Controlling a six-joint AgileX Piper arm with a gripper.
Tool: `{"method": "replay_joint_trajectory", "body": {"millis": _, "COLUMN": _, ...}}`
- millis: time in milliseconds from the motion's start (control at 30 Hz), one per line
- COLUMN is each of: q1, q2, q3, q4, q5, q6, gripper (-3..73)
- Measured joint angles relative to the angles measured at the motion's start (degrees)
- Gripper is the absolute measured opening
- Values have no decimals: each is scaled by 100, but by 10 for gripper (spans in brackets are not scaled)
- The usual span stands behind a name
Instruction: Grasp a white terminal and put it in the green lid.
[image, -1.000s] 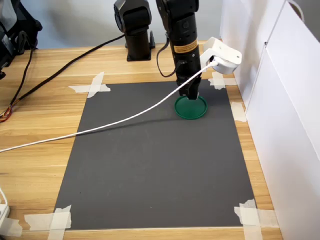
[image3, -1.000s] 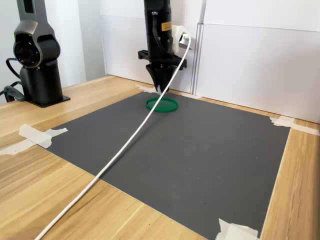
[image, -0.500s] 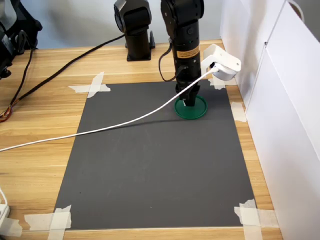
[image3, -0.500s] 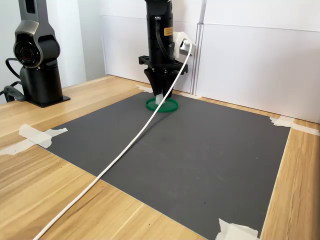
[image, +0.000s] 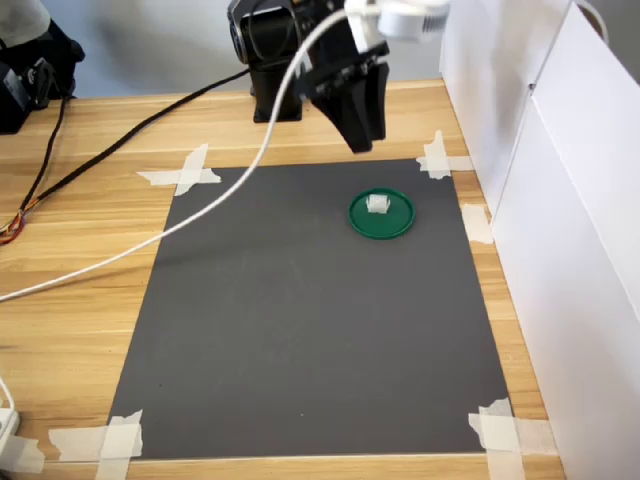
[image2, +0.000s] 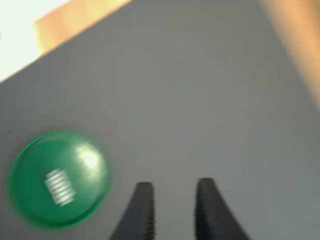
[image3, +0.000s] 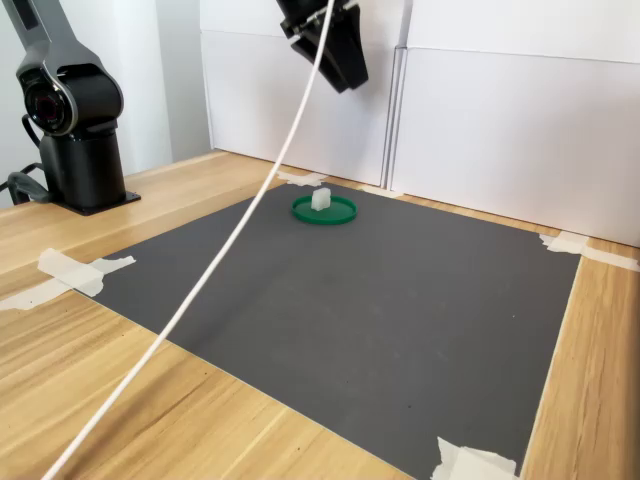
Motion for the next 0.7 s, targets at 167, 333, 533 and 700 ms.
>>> {"method": "replay_joint_trajectory", "body": {"millis": 167, "q1": -208, "q2": -1161, "q3": 118, "q4": -182, "q5": -693, "q6": 798, "gripper": 12}}
{"method": "replay_joint_trajectory", "body": {"millis": 333, "q1": -676, "q2": -2314, "q3": 757, "q4": -261, "q5": -1390, "q6": 2854, "gripper": -19}}
{"method": "replay_joint_trajectory", "body": {"millis": 533, "q1": -1399, "q2": -3956, "q3": 2041, "q4": -442, "q5": -1443, "q6": 4011, "gripper": -21}}
{"method": "replay_joint_trajectory", "body": {"millis": 700, "q1": -1909, "q2": -5050, "q3": 3056, "q4": -442, "q5": -1214, "q6": 4074, "gripper": -21}}
